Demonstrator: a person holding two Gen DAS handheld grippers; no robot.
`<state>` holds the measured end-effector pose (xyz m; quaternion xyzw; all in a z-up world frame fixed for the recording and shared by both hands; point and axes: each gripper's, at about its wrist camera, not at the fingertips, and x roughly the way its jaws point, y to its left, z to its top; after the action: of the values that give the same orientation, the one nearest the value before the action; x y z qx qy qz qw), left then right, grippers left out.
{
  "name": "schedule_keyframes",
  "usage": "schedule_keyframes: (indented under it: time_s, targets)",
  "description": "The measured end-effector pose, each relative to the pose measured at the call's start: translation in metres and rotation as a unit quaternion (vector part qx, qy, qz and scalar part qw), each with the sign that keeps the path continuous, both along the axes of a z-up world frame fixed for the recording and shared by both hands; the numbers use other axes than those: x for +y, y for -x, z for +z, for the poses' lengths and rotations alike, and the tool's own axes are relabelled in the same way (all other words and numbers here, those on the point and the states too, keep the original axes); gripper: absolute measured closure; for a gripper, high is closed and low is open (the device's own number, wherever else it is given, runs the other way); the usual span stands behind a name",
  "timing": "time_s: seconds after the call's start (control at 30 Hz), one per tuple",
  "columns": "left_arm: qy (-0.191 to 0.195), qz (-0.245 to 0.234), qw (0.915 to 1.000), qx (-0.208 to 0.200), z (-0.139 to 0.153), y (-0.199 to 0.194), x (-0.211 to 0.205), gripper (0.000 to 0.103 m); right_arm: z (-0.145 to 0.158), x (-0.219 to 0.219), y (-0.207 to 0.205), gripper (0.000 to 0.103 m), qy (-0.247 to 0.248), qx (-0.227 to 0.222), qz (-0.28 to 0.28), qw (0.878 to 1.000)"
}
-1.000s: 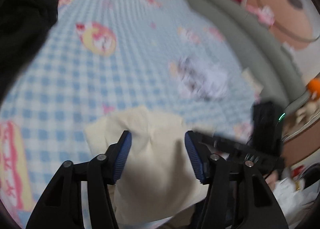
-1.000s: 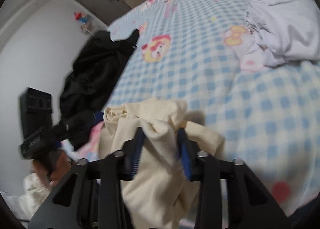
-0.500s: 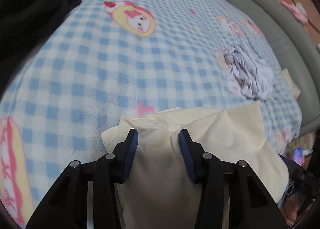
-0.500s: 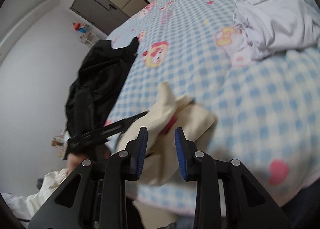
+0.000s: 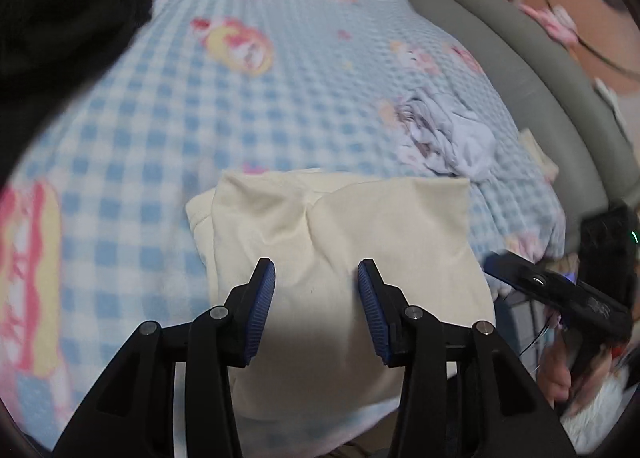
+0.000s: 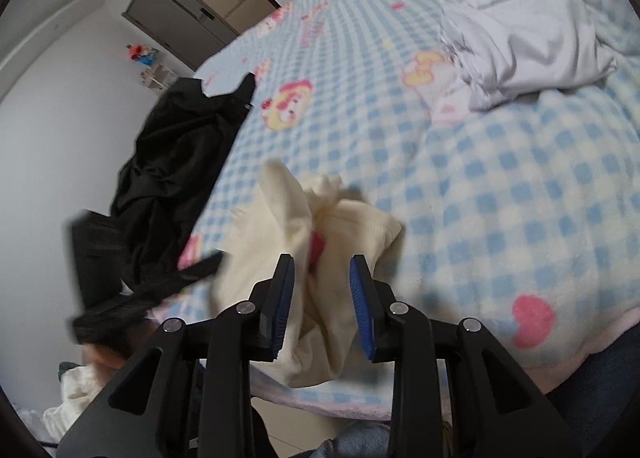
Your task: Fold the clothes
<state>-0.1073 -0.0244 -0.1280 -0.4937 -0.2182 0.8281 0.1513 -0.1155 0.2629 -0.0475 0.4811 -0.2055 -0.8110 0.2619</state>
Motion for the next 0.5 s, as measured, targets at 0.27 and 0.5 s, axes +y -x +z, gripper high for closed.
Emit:
schedule_keyframes:
  time_s: [0.27, 0.5]
  targets:
    - [0.024, 0.004, 0.9997, -0.007, -0.006, 0.008, 0.008, 0.057, -0.003, -0.042, -0.017, 0.068, -0.055, 0.008, 0.067, 0.996]
    - [0.038, -0.026, 0.9989, 0.0, -0.009, 0.015, 0.02, 0.057, -0.031, -0.022, -0.021, 0.063, -0.085, -0.022, 0.042, 0.995]
